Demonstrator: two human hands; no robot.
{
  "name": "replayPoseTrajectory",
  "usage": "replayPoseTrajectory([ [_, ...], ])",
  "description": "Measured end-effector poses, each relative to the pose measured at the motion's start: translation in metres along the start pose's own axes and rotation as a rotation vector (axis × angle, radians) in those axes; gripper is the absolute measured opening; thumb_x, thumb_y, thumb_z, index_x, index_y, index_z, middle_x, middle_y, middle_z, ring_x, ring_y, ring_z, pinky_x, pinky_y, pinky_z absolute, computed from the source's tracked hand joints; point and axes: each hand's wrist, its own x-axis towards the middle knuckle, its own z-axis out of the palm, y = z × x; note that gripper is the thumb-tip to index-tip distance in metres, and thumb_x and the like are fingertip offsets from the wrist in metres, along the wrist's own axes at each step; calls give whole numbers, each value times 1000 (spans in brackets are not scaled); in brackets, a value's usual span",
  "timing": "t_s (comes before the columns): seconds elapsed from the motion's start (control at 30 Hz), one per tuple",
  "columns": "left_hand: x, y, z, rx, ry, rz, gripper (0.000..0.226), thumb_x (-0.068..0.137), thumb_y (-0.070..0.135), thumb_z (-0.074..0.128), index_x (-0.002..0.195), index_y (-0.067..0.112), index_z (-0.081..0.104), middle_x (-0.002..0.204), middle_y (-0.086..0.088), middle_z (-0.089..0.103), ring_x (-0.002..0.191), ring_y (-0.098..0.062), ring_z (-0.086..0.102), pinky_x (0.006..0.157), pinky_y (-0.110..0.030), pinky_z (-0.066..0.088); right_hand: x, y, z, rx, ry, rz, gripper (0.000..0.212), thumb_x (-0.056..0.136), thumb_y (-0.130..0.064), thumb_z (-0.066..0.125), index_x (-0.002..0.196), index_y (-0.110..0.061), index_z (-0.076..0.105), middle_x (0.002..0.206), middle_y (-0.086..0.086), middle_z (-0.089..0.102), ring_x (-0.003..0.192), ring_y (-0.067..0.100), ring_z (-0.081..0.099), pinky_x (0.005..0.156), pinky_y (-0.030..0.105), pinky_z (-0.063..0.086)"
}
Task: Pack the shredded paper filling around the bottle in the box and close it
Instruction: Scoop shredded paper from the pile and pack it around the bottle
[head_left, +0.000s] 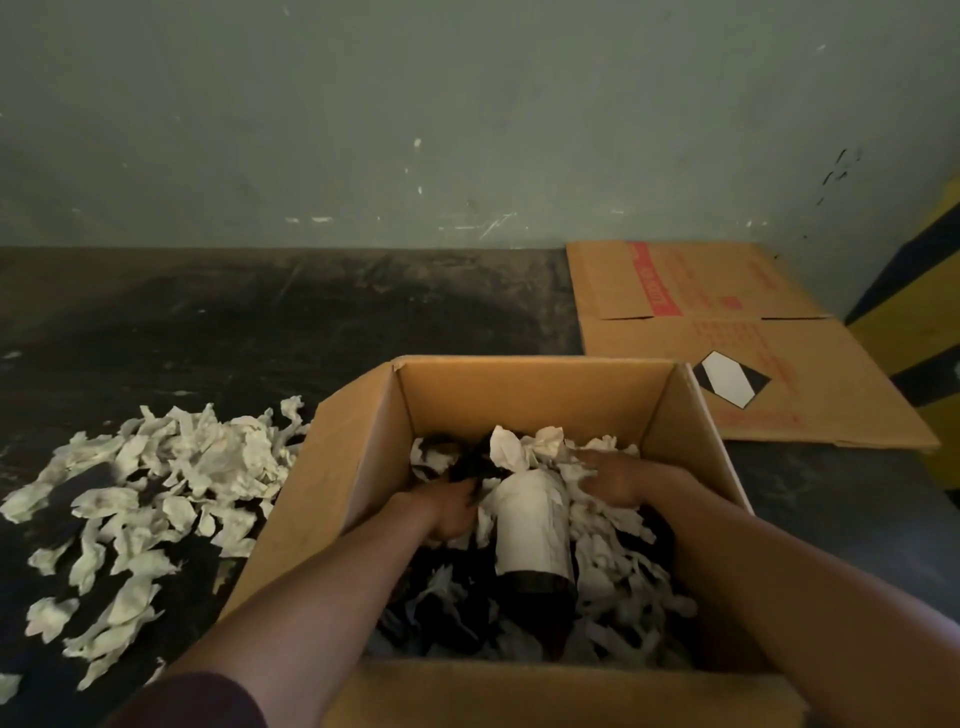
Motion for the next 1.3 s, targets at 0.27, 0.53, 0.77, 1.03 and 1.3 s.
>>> replayPoseTrajectory([
  [0.27, -39, 25, -12, 275, -282, -108, 43, 107, 21, 29, 144, 0, 39, 132, -21, 51, 110, -37, 53, 80, -38, 35, -16, 0, 15, -280, -23, 63, 71, 103, -29, 38, 154, -35, -11, 162, 7, -20, 149, 41, -2, 119, 54, 11],
  [0.53, -57, 25, -7, 213, -152, -39, 39, 103, 30, 36, 125, 5, 56, 110, -11, 59, 86, -23, 54, 74, -32, 41, -34, -10, 10, -251, -24, 15, 65, 102, -40, 37, 157, -18, 12, 163, 10, 14, 147, 29, 20, 118, 42, 23],
  [0.77, -77, 21, 14, 101, -388, -49, 45, 101, 40, 41, 135, 14, 55, 131, -6, 57, 112, -23, 57, 89, -35, 46, -90, -34, 38, -324, -293, 56, 45, 101, -32, 42, 141, -10, 46, 145, 8, 47, 126, 26, 50, 102, 36, 43],
  [1.03, -97, 23, 11, 113, -181, 50, 46, 100, 38, 44, 139, 14, 52, 141, -7, 53, 120, -24, 54, 101, -40, 44, -113, -46, 19, -169, -89, 49, 45, 102, -37, 43, 141, -15, 49, 145, 7, 48, 124, 27, 52, 97, 41, 50],
  [1.3, -177, 2, -32, -364, 685, 263, 43, 99, 29, 49, 142, 24, 46, 145, 0, 48, 129, -20, 47, 104, -39, 43, -129, -105, 8, 42, 416, -99, 53, 101, -43, 43, 147, -17, 40, 148, 10, 47, 131, 30, 47, 104, 38, 39],
])
